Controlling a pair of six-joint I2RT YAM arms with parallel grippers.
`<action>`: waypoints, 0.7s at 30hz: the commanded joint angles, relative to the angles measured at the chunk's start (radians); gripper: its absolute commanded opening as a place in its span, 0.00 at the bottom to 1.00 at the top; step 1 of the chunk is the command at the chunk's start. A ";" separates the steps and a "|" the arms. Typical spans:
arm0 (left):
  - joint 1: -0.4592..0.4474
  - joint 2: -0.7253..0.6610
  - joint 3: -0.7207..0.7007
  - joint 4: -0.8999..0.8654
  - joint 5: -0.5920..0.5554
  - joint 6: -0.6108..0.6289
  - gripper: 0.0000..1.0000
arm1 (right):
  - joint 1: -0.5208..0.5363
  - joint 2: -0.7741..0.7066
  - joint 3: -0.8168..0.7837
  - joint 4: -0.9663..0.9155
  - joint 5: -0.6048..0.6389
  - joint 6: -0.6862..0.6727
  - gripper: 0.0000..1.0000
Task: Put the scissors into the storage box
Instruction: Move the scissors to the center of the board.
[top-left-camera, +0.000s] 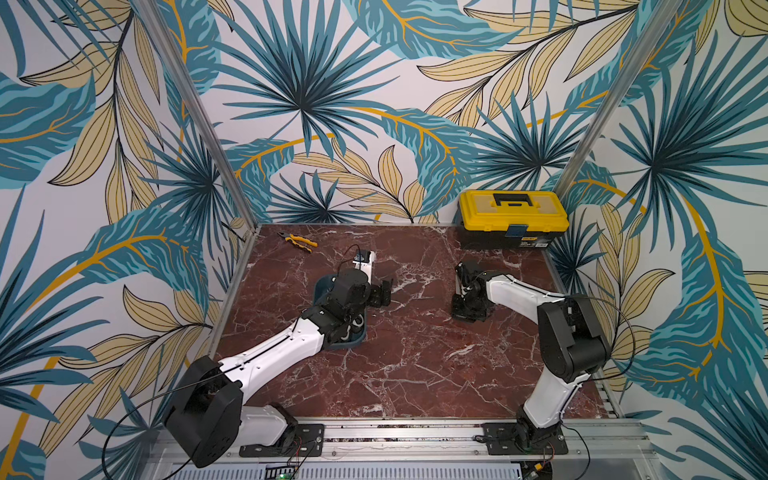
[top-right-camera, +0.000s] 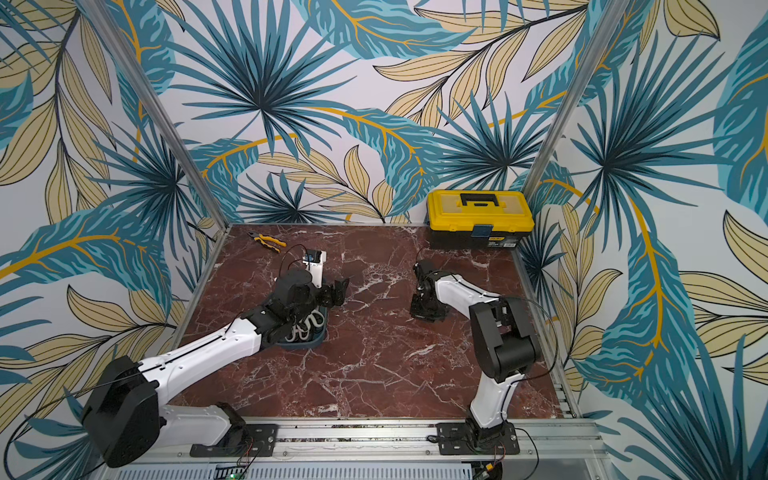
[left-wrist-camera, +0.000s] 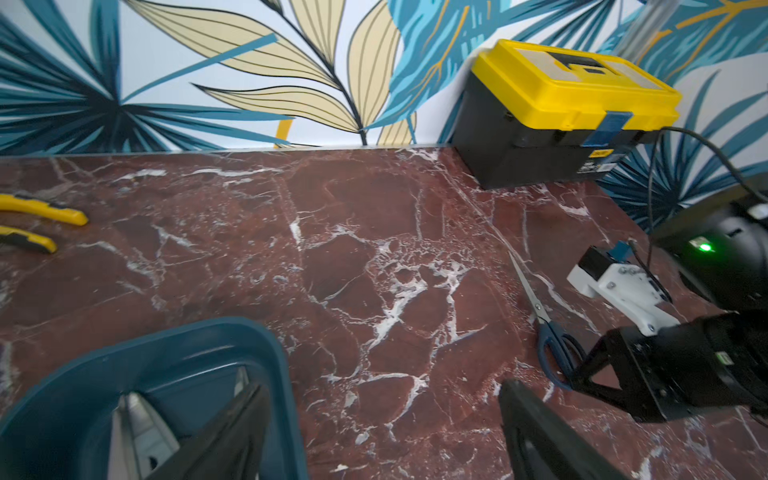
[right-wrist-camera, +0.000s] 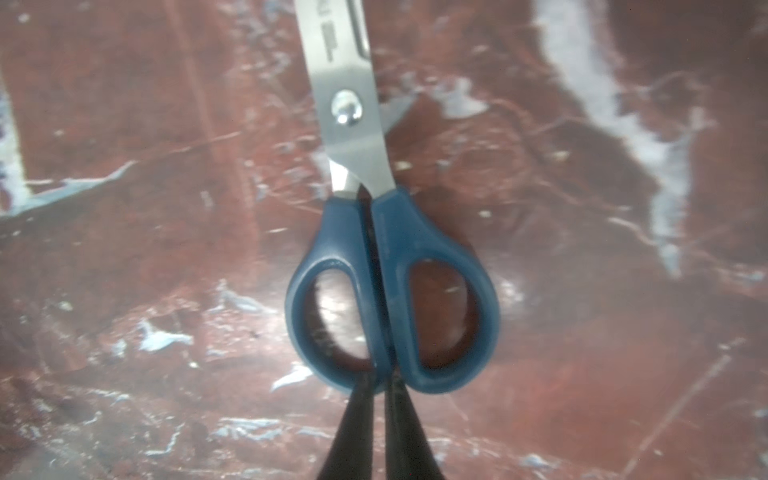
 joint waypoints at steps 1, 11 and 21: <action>0.022 -0.043 -0.038 0.003 -0.048 -0.050 0.91 | 0.025 0.030 0.005 -0.011 -0.021 -0.006 0.10; 0.041 -0.078 -0.063 -0.003 -0.070 -0.073 0.91 | 0.066 0.029 0.044 -0.019 -0.030 -0.035 0.09; 0.049 -0.081 -0.058 -0.013 -0.087 -0.079 0.91 | 0.089 0.015 0.076 -0.045 -0.019 -0.044 0.09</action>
